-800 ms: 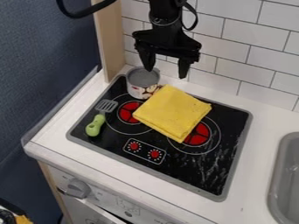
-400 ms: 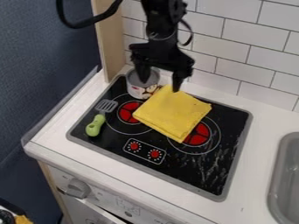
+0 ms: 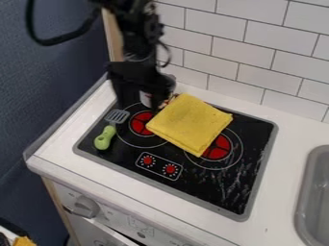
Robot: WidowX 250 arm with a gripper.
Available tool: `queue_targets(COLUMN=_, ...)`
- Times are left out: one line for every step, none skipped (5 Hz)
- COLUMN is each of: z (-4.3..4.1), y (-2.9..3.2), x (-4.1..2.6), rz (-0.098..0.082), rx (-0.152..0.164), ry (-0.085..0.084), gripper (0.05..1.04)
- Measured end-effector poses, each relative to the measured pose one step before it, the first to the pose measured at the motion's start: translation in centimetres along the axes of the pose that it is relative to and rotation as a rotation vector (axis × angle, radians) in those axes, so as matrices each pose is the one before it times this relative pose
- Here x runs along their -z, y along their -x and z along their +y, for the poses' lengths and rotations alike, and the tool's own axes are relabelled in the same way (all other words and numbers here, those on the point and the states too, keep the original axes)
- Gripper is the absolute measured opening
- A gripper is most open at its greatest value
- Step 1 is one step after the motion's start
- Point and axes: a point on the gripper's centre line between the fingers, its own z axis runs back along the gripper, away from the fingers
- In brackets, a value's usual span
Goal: Move the green spatula on the upper right of the stove
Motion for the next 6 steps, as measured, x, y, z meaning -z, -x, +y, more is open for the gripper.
queue_targets(z=2.392, y=2.248, x=1.339, rz=0.0449, rx=-0.0246, ry=0.0286, gripper=0.999)
queue_targets(z=-0.076, y=1.690, x=0.827, rz=0.0399, rx=0.0509, ry=0.0367, gripper=0.999)
queue_targets(z=-0.419, y=1.150, x=0.463, rz=0.0259, rx=0.0395, ry=0.0184, gripper=0.999)
queue_targets(z=-0.739, y=0.692, x=1.116, rz=0.0343, rx=0.0255, ry=0.0135, gripper=0.998)
queue_targets(z=0.199, y=-0.002, x=0.401, rz=0.0064, rx=-0.0057, ry=-0.0138, gripper=0.950)
queue_targets(z=0.066, y=-0.289, x=0.107, rz=-0.0415, rx=-0.0054, ry=0.0031, gripper=0.668)
